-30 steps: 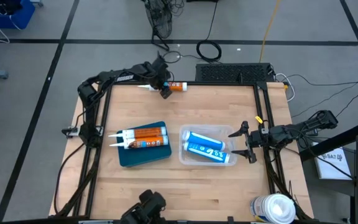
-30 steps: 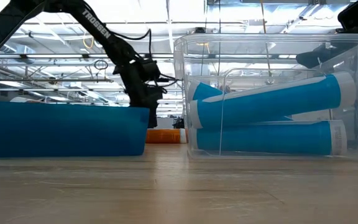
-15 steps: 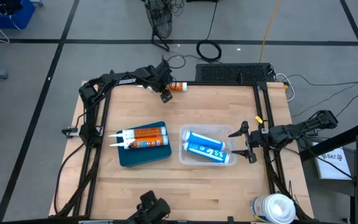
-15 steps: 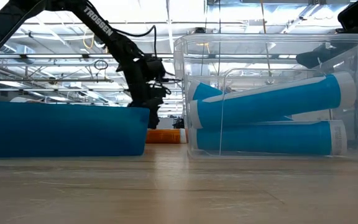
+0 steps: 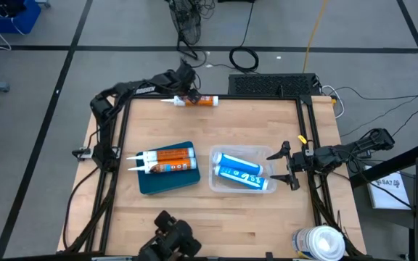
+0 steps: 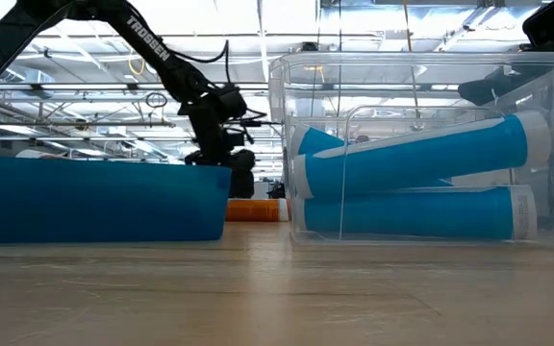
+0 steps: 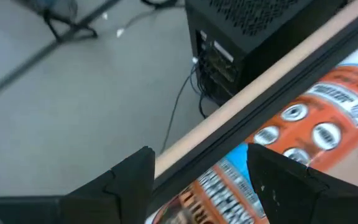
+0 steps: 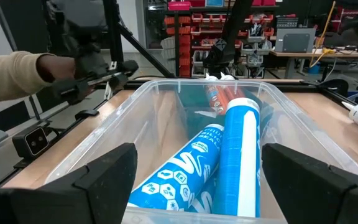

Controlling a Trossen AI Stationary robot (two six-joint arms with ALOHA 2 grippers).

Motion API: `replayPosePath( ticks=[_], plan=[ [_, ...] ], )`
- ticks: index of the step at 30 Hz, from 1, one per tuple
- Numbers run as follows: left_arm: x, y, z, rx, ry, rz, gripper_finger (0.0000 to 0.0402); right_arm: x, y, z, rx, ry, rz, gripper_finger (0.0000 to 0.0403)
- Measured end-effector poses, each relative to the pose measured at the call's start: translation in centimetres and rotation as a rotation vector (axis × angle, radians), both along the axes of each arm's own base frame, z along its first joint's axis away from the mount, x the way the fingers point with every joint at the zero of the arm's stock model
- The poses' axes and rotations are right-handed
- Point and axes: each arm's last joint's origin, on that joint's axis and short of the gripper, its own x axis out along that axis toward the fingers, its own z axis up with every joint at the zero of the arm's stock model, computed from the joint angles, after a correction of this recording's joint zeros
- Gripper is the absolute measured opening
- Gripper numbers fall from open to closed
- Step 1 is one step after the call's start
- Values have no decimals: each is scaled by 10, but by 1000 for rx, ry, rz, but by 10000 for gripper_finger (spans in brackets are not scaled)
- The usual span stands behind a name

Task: Pick & place silicon tubes, Sealant and Lysol wipes
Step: Put the orange sealant bottle into the blue bin

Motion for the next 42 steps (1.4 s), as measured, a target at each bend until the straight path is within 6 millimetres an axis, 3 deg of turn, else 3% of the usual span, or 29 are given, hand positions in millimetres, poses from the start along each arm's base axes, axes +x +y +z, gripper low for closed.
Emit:
replayPosePath(
  ticks=[10,22,32,42],
  plan=[
    [-14,0,-9,-135,15,-5,255,0,0,0,0,0,0,325],
    [-12,-35,-22,-373,120,-184,255,0,0,0,0,0,0,325],
    [14,-66,-26,-345,149,-461,255,0,0,0,0,0,0,325],
    [40,-89,-23,-211,158,-470,255,0,0,0,0,0,0,325]
  ],
)
